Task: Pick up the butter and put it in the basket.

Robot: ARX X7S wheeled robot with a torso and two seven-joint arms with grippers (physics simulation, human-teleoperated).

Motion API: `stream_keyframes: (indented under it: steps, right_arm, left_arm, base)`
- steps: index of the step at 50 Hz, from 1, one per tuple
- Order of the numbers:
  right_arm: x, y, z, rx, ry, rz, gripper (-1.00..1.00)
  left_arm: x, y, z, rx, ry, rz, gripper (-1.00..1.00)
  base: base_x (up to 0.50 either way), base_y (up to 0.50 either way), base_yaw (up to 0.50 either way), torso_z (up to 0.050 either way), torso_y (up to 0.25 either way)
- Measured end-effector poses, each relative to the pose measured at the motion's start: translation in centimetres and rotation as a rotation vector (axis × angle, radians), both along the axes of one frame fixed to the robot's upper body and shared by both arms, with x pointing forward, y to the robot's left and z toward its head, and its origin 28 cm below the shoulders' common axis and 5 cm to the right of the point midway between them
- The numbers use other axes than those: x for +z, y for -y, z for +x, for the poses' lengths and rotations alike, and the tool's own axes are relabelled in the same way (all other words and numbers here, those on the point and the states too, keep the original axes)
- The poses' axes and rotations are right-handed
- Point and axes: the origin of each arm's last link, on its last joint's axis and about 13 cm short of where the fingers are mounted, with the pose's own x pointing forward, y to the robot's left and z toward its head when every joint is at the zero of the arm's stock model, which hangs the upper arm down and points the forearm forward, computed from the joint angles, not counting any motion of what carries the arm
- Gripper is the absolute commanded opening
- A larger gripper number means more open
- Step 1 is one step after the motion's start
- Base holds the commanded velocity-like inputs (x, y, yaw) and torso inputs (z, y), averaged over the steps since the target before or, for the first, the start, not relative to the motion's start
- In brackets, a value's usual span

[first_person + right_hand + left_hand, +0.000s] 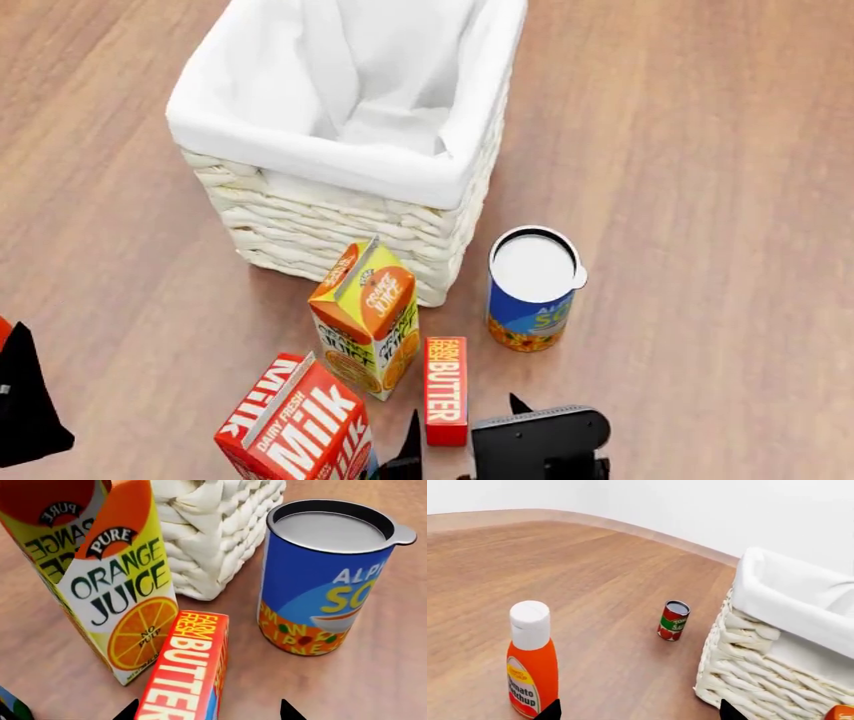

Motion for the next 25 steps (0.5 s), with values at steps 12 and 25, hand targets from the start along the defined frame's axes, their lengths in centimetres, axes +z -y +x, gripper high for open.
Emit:
stream_keyframes:
  steps: [12,25]
  right_arm:
    - [0.06,-0.15,0.53,0.015,-0.019,-0.003,-1.00]
    - [0.19,-0.24,0.13,0.005,-0.018,-0.012,-1.00]
  left_arm:
    - [0.16,0.07,-0.12,-0.003,0.003,-0.006,1.00]
    - [0.25,0.02,-0.04,-0.001,0.004,-0.010,1.00]
  base:
    - [0.00,0.00,0.00,0.000,0.000]
    - [0.00,0.00,0.00,0.000,0.000]
